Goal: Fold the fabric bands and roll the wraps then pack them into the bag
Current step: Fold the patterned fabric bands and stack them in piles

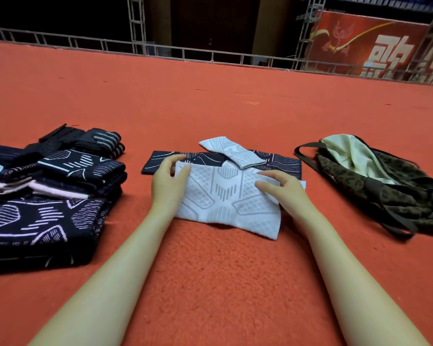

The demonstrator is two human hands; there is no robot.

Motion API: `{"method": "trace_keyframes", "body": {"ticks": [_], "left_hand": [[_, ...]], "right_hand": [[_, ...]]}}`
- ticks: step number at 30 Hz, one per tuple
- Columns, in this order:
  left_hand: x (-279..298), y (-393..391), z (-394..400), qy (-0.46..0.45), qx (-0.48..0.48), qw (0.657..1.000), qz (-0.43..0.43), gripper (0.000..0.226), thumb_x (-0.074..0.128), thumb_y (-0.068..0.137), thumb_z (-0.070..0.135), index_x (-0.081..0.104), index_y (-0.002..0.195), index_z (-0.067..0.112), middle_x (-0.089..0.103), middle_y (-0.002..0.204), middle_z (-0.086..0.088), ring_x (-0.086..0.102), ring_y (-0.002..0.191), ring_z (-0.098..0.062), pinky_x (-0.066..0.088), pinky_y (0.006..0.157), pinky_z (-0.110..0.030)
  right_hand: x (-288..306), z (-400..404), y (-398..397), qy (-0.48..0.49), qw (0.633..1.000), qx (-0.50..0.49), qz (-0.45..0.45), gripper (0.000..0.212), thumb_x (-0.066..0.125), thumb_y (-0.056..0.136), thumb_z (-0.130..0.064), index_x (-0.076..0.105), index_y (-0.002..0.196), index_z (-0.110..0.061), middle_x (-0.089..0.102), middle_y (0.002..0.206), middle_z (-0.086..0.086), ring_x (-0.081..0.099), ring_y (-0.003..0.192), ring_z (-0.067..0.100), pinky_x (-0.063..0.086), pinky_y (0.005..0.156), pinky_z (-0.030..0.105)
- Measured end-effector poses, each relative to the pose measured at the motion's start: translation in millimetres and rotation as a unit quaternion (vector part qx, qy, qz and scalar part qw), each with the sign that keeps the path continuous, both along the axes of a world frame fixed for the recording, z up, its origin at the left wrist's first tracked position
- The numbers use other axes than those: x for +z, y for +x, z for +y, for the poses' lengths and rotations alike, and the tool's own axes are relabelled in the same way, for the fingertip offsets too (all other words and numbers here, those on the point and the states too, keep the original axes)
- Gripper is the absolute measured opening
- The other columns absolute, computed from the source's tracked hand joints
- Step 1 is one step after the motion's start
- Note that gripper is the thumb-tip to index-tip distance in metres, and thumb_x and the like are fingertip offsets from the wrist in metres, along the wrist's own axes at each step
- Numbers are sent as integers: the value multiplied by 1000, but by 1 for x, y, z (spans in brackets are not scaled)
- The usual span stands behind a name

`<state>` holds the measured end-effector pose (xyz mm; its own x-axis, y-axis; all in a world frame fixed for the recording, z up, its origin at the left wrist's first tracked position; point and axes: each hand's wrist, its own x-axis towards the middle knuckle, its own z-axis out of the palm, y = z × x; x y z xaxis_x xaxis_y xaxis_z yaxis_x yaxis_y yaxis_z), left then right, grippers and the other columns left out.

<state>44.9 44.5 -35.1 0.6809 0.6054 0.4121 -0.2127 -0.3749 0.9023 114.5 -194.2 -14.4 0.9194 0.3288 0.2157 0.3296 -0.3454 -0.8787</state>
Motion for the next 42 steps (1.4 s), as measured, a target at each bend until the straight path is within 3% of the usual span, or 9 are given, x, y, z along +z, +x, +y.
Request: {"method": "trace_keyframes", "body": {"ticks": [5,13,16,20,25,27,32,36,42], "left_hand": [[-8,5,3,-59,-40,993,89,37,59,85,12,55,121,22,61,86,7,57,79,-6,43,73,-23],[-9,5,6,-63,12,997,51,40,46,88,3,54,124,17,59,108,1,55,89,-8,43,80,-26],[-12,4,9,8,31,995,94,43,46,86,4,53,126,19,55,118,-7,51,100,-14,39,84,-25],[-7,0,0,157,85,976,128,43,53,85,6,55,126,19,46,122,-10,38,118,-27,31,96,-29],[-8,0,-15,251,-9,960,127,34,56,84,11,63,116,20,54,117,-5,42,116,-25,32,97,-28],[-12,1,-22,291,-56,940,166,35,56,86,20,59,122,23,51,122,-1,38,119,-22,33,100,-32],[-20,0,-25,387,-88,878,269,41,47,93,39,48,134,32,40,139,6,29,132,-17,20,107,-32],[-19,4,-23,357,-84,895,255,38,48,92,29,53,129,30,47,135,4,36,129,-19,24,105,-33],[-18,7,-21,279,-62,930,233,42,45,91,16,48,133,23,56,129,0,44,121,-24,33,102,-36]], "right_hand": [[-10,-3,8,27,997,-72,12,47,71,81,-17,56,125,-25,58,118,-5,56,107,10,44,85,22],[-12,5,11,48,989,-96,106,60,72,70,-35,59,125,-16,63,113,4,62,97,16,50,85,32],[-17,9,11,-15,991,-88,98,54,75,74,-20,57,125,-16,54,88,2,52,70,9,39,64,19],[-18,11,12,4,987,-154,45,50,66,80,-9,55,129,-14,51,83,-3,51,79,13,37,70,22],[-13,16,3,74,979,-183,-42,49,62,78,-11,56,126,-10,63,96,4,58,84,15,47,78,28],[-11,20,-2,113,978,-170,-51,42,62,81,-7,58,122,-14,66,98,5,60,84,14,50,82,35],[-12,37,-15,103,985,-89,-109,32,65,85,-8,62,110,-27,66,95,-13,59,85,-10,45,77,10],[-20,48,-23,37,990,-39,-131,20,66,86,-11,69,103,-21,68,99,-12,56,81,-19,39,74,2],[-30,56,-28,-79,986,61,-132,23,51,96,-19,68,112,-18,68,105,-7,61,98,4,40,90,12]]}}
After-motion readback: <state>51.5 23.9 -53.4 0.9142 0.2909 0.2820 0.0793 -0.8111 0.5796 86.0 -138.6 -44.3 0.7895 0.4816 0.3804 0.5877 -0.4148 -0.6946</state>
